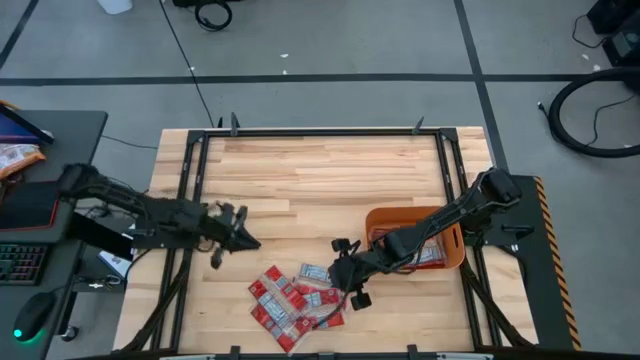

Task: Sort popcorn bags into baskets
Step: Put the popcorn bag into the orange bin

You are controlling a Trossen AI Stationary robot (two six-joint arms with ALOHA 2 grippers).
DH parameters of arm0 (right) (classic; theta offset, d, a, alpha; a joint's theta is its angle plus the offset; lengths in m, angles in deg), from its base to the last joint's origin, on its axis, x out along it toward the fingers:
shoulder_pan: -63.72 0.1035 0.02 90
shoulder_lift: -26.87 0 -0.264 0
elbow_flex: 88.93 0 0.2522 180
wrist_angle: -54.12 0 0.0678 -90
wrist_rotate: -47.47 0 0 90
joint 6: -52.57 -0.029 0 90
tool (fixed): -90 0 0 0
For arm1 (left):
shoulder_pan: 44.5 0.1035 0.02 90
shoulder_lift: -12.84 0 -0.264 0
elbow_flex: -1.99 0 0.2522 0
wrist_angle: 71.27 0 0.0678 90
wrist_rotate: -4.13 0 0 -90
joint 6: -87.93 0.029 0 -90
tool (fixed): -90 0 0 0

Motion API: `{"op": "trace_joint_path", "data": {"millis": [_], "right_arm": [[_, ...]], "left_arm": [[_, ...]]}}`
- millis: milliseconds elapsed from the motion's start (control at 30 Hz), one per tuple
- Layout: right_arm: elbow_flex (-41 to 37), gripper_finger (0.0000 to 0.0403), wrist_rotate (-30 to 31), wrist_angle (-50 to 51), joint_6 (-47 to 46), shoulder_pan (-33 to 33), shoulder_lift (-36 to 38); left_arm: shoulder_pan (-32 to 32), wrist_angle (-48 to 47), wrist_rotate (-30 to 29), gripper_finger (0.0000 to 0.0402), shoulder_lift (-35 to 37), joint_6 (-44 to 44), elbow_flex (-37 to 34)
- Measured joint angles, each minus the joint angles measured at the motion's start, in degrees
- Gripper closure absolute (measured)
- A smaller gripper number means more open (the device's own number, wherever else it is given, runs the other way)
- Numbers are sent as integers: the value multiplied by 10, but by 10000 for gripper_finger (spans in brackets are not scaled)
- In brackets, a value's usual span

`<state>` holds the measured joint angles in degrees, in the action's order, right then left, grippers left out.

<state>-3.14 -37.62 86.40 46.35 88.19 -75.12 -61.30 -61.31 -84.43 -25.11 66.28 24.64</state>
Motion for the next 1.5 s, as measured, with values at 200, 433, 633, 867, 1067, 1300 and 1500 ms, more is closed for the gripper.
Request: {"op": "trace_joint_path", "data": {"millis": [200, 433, 633, 867, 1067, 1300, 1500], "right_arm": [[0, 294, 1, -4, -15, 19, -13], [0, 294, 30, -14, -7, 42, -30], [0, 294, 77, -32, -9, 63, -34], [0, 294, 169, -24, -45, 75, -35], [0, 294, 244, -32, -44, 83, -35], [0, 294, 236, -35, -41, 86, -35], [0, 294, 233, -37, -36, 85, -35]], "left_arm": [[-96, 4, -4, 365, -168, 16, 76], [-203, 2, -126, 322, -346, -17, 177], [-268, -92, -250, 240, -471, -17, 297], [-294, -290, -334, 201, -597, -104, 478], [-294, -448, -300, 201, -688, -152, 614], [-298, -546, -234, 201, -727, -145, 658], [-290, -549, -324, 201, -754, -117, 638]]}}
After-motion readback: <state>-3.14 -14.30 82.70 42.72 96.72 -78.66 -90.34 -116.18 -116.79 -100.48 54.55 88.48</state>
